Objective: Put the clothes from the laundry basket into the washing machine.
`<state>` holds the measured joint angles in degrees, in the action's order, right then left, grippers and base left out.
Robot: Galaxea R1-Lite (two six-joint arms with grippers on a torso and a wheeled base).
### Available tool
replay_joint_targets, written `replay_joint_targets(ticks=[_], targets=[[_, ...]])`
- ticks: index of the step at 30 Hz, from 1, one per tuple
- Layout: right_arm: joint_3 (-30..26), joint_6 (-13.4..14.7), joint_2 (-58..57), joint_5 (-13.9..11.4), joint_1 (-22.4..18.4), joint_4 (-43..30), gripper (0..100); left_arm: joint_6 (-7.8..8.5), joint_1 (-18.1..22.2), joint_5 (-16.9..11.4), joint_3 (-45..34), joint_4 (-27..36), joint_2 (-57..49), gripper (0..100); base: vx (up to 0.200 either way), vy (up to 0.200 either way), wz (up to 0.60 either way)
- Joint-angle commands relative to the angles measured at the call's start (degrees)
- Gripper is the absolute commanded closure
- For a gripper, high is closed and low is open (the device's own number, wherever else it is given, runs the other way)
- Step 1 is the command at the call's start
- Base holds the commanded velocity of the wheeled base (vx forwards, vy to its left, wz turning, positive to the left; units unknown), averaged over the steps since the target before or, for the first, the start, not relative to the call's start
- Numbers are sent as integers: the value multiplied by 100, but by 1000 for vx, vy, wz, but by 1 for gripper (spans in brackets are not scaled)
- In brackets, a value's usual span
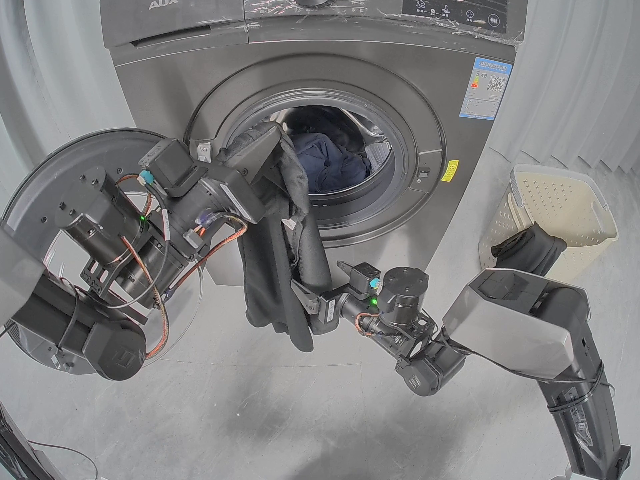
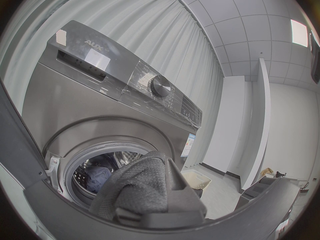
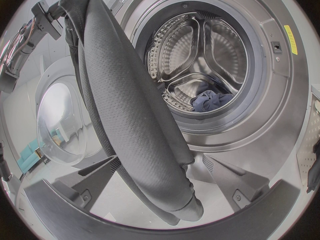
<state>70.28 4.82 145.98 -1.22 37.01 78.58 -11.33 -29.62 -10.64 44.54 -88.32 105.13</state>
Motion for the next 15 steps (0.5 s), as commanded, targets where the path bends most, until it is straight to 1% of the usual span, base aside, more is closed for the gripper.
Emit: replay_joint_targets(ticks=[1, 8, 12, 13, 15], targets=[[416, -24, 150, -19, 157, -89, 0, -1, 9, 1, -7, -1, 7, 100, 0, 0, 0], [979, -24, 229, -28, 316, -361, 0, -10, 9, 1, -7, -1, 7, 100, 0, 0, 0], [1295, -16, 317, 52, 289, -449, 0, -10, 0, 1, 2, -1, -10, 100, 0, 0, 0], [1410, -16, 361, 104, 254, -449, 0, -10, 0, 1, -7, -1, -10, 100, 0, 0, 0], [1480, -16, 370, 157, 219, -458, 0, -10, 0, 1, -7, -1, -1, 100, 0, 0, 0]])
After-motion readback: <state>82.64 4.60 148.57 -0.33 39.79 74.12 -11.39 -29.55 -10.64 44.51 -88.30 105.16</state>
